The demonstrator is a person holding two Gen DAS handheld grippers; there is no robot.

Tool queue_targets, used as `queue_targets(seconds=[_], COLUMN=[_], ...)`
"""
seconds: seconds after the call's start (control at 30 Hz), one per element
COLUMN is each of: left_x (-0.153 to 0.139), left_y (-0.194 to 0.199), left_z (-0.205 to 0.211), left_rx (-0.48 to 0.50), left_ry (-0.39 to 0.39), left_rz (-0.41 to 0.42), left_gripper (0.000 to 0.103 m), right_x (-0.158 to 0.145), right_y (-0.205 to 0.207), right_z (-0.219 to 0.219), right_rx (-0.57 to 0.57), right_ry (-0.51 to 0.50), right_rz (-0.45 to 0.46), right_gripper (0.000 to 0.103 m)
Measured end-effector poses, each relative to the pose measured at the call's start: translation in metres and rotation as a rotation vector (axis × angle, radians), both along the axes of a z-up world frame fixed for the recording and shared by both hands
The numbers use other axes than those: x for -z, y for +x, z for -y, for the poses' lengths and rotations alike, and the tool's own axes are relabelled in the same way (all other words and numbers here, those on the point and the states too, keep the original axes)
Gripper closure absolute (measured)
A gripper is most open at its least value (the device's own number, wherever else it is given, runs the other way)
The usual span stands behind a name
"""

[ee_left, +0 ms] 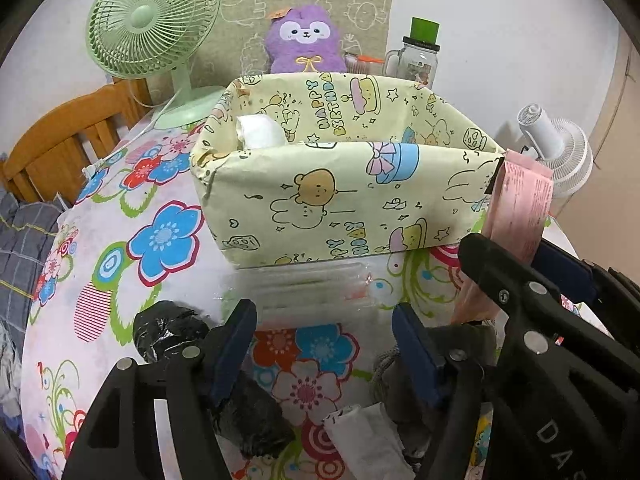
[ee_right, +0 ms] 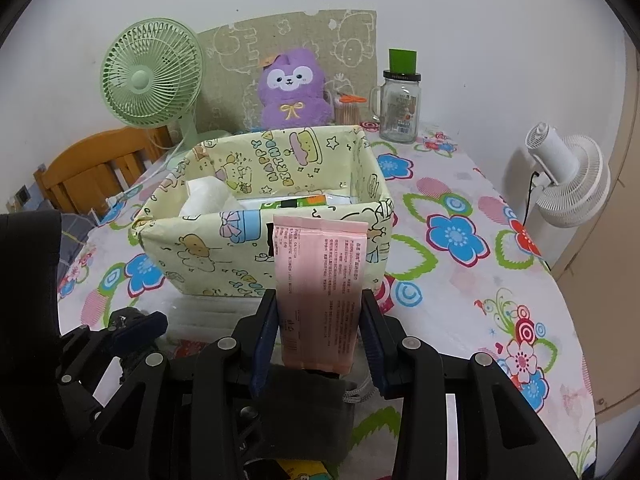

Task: Organize soft objects
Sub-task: 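Carry the clear plastic stack with the left gripper while the right gripper carries the pink packet toward the box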

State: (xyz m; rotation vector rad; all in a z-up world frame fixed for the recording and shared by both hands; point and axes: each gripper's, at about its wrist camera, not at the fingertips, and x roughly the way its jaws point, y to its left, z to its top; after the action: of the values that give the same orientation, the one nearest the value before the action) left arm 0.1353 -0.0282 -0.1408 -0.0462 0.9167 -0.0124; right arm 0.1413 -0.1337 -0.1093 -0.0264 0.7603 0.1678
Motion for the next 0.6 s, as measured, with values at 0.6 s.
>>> queue_targets(seconds=[0.6], left_x=[0.012], left_y=[0.010], left_z=[-0.011], left_rx=[-0.020], left_ry=[0.004], left_rz=[-0.035], left_gripper=[0.007], right_x=[0.010], right_y=[0.007], right_z=[0.000], right_rx=[0.014], right_ry=[-0.008], right_rz=[-0.028], right_gripper=[0.060])
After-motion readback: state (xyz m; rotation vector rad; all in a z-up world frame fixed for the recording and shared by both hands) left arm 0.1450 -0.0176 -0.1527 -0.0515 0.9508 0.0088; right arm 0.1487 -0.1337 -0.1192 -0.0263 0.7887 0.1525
